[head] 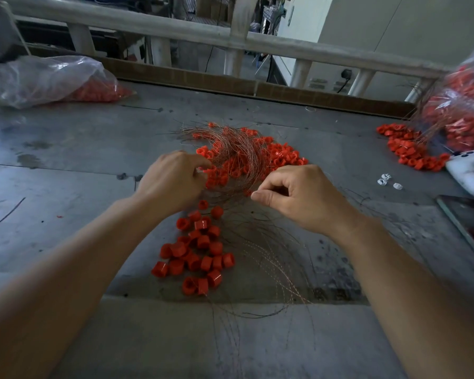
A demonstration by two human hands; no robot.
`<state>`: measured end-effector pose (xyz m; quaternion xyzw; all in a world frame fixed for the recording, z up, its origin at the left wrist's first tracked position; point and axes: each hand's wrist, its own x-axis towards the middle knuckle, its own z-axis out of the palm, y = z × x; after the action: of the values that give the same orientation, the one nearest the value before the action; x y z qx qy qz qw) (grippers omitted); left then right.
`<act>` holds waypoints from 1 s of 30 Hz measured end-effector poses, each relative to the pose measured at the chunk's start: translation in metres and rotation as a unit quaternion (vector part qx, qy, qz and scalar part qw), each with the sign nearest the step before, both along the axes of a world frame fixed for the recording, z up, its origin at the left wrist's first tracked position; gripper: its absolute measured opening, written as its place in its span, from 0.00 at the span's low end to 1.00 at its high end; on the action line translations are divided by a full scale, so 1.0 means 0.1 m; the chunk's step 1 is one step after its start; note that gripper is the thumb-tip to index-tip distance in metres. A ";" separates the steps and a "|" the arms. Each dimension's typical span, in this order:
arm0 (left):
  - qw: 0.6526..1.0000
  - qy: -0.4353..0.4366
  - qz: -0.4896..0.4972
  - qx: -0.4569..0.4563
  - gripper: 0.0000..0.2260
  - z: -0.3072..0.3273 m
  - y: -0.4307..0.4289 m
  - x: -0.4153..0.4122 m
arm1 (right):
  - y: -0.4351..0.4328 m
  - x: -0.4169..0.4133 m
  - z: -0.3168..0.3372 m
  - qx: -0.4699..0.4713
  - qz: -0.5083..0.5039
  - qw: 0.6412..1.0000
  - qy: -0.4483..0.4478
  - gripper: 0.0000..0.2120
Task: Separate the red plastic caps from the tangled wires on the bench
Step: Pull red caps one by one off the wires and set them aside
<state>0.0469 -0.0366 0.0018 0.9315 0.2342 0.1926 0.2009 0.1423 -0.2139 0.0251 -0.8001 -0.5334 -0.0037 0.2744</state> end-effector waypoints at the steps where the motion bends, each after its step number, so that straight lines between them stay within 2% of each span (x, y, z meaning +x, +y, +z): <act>1: 1.000 0.014 0.005 0.002 0.14 -0.02 0.00 0.01 | 0.00 0.00 0.00 -0.001 0.000 1.000 -0.003 0.09; 6: 1.000 0.002 -0.005 0.028 0.10 -0.09 0.04 0.00 | 0.00 0.01 0.00 -0.007 -0.009 1.000 -0.013 0.10; 12: 0.999 -0.033 0.010 0.008 0.03 -0.06 0.03 -0.02 | 0.00 0.04 0.00 -0.013 -0.049 0.999 -0.011 0.10; 17: 0.995 -0.085 0.037 -0.048 0.07 0.02 0.06 -0.15 | -0.04 0.20 -0.01 0.004 -0.168 0.985 -0.025 0.10; 20: 0.985 -0.122 0.026 -0.117 0.09 0.06 0.04 -0.24 | -0.05 0.30 -0.05 0.007 -0.213 0.977 -0.020 0.08; 23: 0.971 -0.154 -0.015 -0.180 0.13 0.11 -0.03 -0.33 | -0.03 0.34 -0.12 0.001 -0.203 0.979 0.004 0.03; 25: 0.969 -0.156 -0.038 -0.186 0.16 0.12 -0.10 -0.34 | 0.01 0.32 -0.17 0.010 -0.173 0.985 0.013 0.07; 28: 0.971 -0.139 -0.067 -0.182 0.13 0.12 -0.19 -0.34 | 0.10 0.28 -0.24 0.013 -0.135 0.991 0.003 0.14; 30: 0.970 -0.136 -0.085 -0.181 0.14 0.11 -0.23 -0.33 | 0.14 0.28 -0.27 0.005 -0.118 0.993 0.001 0.16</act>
<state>0.0135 -0.0596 0.0132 0.8611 0.1553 0.2545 0.4117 0.1701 -0.1998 -0.0023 -0.8560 -0.4353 -0.0380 0.2763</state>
